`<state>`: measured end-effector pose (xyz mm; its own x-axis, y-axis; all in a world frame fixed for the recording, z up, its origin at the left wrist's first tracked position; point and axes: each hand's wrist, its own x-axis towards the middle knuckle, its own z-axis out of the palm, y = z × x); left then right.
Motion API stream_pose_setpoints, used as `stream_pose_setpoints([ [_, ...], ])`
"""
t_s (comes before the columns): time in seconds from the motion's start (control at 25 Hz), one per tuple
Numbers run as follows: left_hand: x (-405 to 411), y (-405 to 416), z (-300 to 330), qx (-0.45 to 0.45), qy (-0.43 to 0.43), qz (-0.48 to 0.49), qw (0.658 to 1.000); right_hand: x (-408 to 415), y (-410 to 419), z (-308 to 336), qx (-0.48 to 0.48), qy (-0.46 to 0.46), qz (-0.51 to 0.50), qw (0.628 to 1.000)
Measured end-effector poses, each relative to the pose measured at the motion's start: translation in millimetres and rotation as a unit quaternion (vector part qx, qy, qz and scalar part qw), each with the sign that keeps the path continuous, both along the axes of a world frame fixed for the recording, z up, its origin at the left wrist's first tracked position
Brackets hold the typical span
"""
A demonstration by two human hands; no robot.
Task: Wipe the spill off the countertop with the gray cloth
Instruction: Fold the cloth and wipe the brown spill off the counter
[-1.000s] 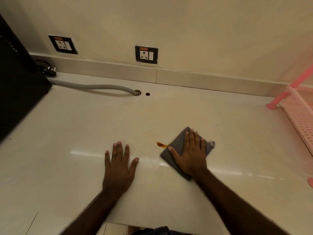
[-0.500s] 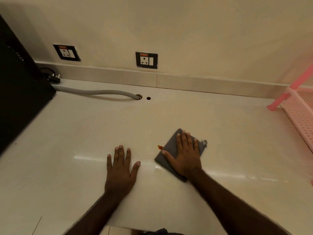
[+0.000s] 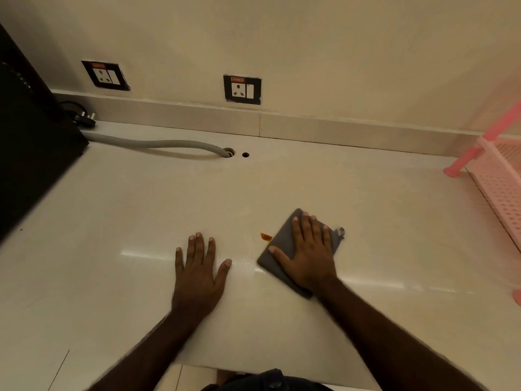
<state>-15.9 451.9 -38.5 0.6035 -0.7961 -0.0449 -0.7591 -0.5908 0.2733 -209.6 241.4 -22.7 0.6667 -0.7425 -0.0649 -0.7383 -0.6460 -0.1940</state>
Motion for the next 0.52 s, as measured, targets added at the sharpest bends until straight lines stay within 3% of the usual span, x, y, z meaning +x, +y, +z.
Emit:
stream_pose_setpoints([
  [0.12, 0, 0, -1, -0.005, -0.009, 0.002, 1.000, -44, 27, -20, -0.012, -0.012, 0.074, 0.997],
  [0.24, -2, 0, -1, -0.003, -0.009, 0.000, 1.000, -79, -9, -15, -0.025, -0.004, 0.040, 0.999],
  [0.4, 0, -1, 0, -0.004, -0.007, 0.003, 1.000, -39, -24, 2, 0.001, 0.017, -0.057, 0.998],
  [0.52, -2, 0, 0, -0.006, -0.005, 0.004, 1.000, -24, 21, -3, 0.008, 0.004, 0.014, 1.000],
])
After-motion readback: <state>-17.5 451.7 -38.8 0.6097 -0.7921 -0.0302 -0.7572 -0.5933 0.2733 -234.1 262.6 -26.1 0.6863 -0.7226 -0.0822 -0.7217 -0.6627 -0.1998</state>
